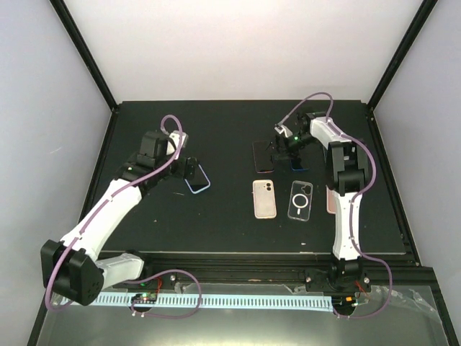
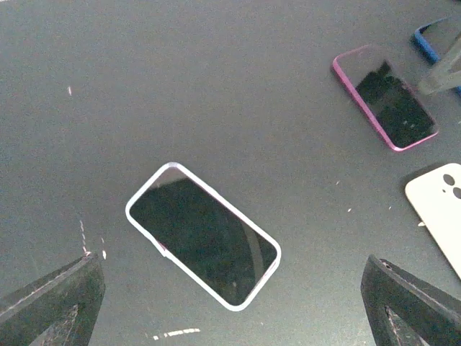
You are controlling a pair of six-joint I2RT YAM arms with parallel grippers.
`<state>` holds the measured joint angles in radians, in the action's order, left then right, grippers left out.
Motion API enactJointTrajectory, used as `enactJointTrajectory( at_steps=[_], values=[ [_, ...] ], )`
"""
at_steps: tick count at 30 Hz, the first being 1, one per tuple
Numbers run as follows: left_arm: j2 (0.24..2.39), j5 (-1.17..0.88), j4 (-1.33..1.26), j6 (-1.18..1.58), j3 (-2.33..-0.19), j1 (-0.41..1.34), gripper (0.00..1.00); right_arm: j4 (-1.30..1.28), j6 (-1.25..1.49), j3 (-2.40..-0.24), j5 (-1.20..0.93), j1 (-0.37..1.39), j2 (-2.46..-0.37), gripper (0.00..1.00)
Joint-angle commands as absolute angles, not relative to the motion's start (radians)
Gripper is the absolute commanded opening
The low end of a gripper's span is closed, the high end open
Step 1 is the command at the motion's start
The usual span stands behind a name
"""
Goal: Take the phone out of the phone case
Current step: Place the phone at the center of the board.
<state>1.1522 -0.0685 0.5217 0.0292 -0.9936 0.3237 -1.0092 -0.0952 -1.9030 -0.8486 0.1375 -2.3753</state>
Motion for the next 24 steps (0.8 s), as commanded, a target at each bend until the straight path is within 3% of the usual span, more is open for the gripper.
enactJointTrajectory(
  at_steps=[1,10,24],
  values=[
    [1.193,-0.052,0.503,0.159,-0.960,0.307,0.99,-0.971,-0.110,-1.868,-0.806,0.133,-2.270,0.92],
    [1.312,0.005,0.472,0.315,-0.891,0.294,0.99,-0.896,-0.107,-1.719,-0.829,0.133,-2.083,1.00],
    [1.620,0.036,0.509,0.477,-1.013,0.285,0.99,-0.829,-0.126,-1.506,-0.837,0.134,-1.760,1.00]
  ],
)
